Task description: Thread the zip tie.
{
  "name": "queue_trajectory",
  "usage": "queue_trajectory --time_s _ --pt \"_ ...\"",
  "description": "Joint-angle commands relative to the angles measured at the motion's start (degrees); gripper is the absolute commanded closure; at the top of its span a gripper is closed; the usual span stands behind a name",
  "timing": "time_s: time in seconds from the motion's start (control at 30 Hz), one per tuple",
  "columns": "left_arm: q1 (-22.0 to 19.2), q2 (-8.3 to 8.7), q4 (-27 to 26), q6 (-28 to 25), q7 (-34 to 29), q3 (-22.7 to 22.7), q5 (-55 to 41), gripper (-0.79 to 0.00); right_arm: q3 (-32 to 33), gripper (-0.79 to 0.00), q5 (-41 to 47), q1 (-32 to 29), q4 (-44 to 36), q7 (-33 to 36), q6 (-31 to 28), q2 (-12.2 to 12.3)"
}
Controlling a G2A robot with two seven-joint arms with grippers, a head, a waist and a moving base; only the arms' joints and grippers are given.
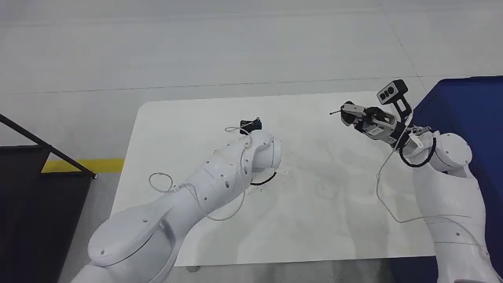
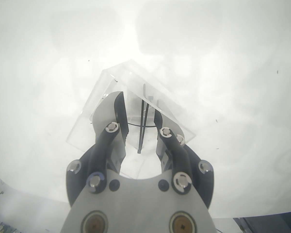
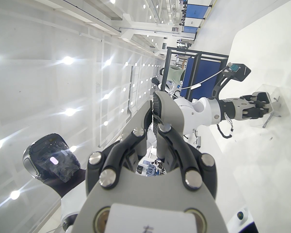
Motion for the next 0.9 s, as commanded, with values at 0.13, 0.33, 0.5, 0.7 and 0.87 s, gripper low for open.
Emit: queue_trajectory --time_s 0.13,0.33,0.5,0.7,0.87 --pt "0.02 -1.49 2.72 -1.12 0.33 -0.49 0.36 -0.151 0.0 0.0 0.0 0.0 0.0 0.0 0.0 0.0" --pt "0.16 -2.75 4.78 -1.74 0.6 -1.03 0.81 0.0 0.0 0.0 0.0 0.0 0.0 0.0 0.0 0.0" --pt "-0.06 -3.52 4.86 -1.46 0.59 -1.67 1.44 0.0 0.0 0.0 0.0 0.0 0.0 0.0 0.0 0.0" --pt "-0.23 -3.1 0.75 1.19 0.27 -2.79 3.79 0.0 0.0 0.0 0.0 0.0 0.0 0.0 0.0 0.0" --pt "0.54 -1.33 -4.07 2.63 1.71 -4.08 5.79 0.0 0.0 0.0 0.0 0.0 0.0 0.0 0.0 0.0"
